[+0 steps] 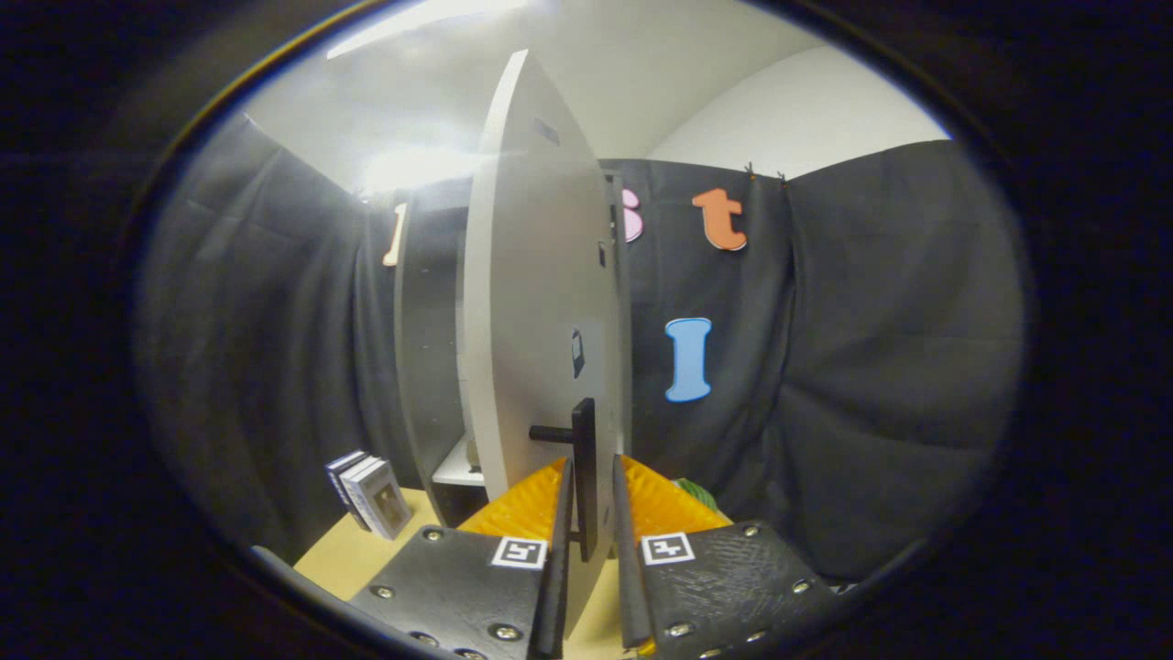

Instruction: Open the shoe cabinet door, grab the shoes and put them into the shoe cabinet, then close the shoe cabinet door.

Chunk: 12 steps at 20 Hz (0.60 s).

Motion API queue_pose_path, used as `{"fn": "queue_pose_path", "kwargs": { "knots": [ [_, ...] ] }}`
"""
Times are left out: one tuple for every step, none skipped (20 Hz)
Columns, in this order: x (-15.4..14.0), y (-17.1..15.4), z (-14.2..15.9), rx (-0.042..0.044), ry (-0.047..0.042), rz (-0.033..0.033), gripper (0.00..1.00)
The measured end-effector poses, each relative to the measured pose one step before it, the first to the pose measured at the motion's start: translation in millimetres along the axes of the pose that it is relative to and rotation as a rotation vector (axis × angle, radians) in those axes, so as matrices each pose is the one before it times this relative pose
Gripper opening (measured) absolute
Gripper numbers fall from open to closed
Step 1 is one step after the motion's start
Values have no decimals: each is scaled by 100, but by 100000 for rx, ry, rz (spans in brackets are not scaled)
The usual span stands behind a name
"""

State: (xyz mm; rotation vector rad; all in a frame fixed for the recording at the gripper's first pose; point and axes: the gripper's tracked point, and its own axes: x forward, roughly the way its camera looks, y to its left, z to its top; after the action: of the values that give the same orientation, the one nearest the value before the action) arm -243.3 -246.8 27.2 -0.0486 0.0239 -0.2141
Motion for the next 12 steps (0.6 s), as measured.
{"fn": "queue_pose_path", "kwargs": {
  "knots": [
    [-232, -887, -70, -166, -4, -1337, 23],
    [-250, -901, 6, -185, 180, -1977, 23],
    [157, -1227, 1, -39, 17, -2706, 23],
    [-13, -1452, 128, 396, -1029, -3697, 12],
    [-237, -1721, 153, 703, -467, -3259, 1],
    [-4, -357, 137, 1989, -1, 1792, 4],
    [212, -747, -692, -569, 985, -2137, 4],
    [31, -304, -387, -335, 1170, -599, 3],
    [13, -252, -143, 362, 348, -544, 4],
    [39, 152, 105, 587, -45, -342, 4],
    [60, -4, -131, 294, 87, -237, 4],
    [-23, -7, -57, 195, 115, 104, 4]
  ]
}}
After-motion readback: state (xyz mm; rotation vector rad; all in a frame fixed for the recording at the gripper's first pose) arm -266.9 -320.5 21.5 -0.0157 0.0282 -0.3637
